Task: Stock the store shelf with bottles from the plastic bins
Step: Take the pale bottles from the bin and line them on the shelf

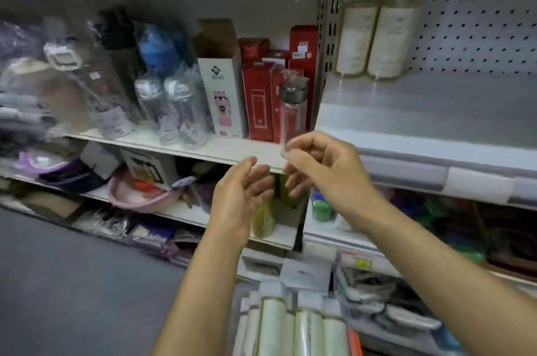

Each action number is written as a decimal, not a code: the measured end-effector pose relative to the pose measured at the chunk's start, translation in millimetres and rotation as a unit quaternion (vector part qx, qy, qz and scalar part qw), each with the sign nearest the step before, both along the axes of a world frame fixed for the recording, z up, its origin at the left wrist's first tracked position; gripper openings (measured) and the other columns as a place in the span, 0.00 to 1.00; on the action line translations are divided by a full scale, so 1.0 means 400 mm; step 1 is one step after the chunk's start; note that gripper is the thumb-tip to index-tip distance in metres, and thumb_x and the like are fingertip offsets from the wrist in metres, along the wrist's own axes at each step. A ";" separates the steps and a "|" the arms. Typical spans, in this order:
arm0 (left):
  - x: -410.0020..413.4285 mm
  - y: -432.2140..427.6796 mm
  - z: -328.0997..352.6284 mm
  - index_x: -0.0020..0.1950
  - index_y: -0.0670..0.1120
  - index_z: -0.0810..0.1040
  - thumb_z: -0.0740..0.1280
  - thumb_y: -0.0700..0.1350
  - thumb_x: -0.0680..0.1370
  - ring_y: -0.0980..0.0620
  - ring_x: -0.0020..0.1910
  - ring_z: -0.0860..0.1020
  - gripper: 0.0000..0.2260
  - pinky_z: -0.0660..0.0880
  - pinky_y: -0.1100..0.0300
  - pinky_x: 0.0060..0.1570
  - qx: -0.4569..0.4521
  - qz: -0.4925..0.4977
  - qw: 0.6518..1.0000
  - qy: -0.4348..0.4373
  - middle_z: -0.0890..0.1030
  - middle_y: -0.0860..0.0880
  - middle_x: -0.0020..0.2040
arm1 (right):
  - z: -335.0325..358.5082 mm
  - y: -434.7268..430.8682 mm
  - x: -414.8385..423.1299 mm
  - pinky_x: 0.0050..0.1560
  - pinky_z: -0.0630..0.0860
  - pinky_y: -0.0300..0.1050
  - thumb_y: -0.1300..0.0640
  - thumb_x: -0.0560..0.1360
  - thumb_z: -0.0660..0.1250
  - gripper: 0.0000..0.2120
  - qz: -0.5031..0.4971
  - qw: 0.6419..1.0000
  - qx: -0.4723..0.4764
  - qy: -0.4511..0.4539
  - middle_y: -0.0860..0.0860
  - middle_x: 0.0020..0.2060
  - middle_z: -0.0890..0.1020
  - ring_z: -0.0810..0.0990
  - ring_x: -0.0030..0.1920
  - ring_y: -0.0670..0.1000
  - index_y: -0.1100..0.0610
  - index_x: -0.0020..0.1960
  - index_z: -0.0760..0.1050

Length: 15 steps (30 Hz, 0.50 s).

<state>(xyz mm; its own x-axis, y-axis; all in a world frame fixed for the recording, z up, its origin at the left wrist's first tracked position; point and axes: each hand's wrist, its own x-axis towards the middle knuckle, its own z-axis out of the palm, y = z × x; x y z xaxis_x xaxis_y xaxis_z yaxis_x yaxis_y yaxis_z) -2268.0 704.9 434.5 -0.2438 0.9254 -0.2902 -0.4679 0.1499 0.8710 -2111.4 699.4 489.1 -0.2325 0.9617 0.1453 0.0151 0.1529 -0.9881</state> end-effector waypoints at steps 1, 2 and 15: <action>-0.020 -0.020 -0.042 0.58 0.45 0.79 0.64 0.47 0.82 0.49 0.45 0.83 0.09 0.80 0.53 0.48 -0.024 0.002 1.000 -0.001 0.85 0.45 0.49 | -0.054 -0.016 -0.017 0.34 0.80 0.47 0.66 0.79 0.65 0.04 0.019 0.999 -0.034 -0.004 0.57 0.35 0.81 0.80 0.32 0.54 0.61 0.49 0.78; -0.036 -0.038 -0.089 0.57 0.45 0.79 0.64 0.47 0.82 0.49 0.45 0.83 0.09 0.80 0.55 0.46 -0.049 0.001 0.999 0.001 0.85 0.46 0.49 | -0.111 -0.031 -0.031 0.33 0.80 0.46 0.67 0.79 0.64 0.04 0.034 0.997 -0.072 -0.012 0.56 0.34 0.81 0.80 0.32 0.53 0.61 0.49 0.77; -0.093 -0.197 -0.682 0.55 0.45 0.78 0.64 0.45 0.82 0.48 0.46 0.78 0.06 0.76 0.51 0.51 -0.373 -0.031 0.927 0.008 0.81 0.46 0.48 | -0.798 -0.130 -0.062 0.41 0.77 0.44 0.62 0.79 0.66 0.01 0.024 0.871 -0.463 -0.160 0.53 0.43 0.77 0.76 0.39 0.51 0.59 0.50 0.76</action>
